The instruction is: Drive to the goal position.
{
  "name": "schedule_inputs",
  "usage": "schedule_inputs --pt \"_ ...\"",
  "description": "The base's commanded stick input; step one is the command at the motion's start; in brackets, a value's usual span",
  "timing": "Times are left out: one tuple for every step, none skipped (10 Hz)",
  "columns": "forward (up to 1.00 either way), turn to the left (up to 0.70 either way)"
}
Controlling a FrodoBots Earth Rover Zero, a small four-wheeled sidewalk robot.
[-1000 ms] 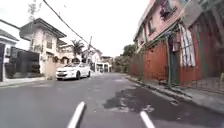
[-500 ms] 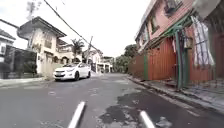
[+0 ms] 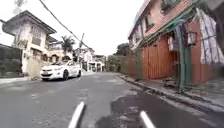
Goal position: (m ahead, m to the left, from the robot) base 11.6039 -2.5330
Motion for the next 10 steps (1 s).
schedule_inputs --pt "1.0 0.0" --pt "1.0 0.0" --pt "1.0 0.0" --pt "1.0 0.0" --pt "1.0 0.0" --pt "1.0 0.0" --pt "1.0 0.0" --pt "1.0 0.0" --pt "1.0 0.0" --pt "1.0 0.0"
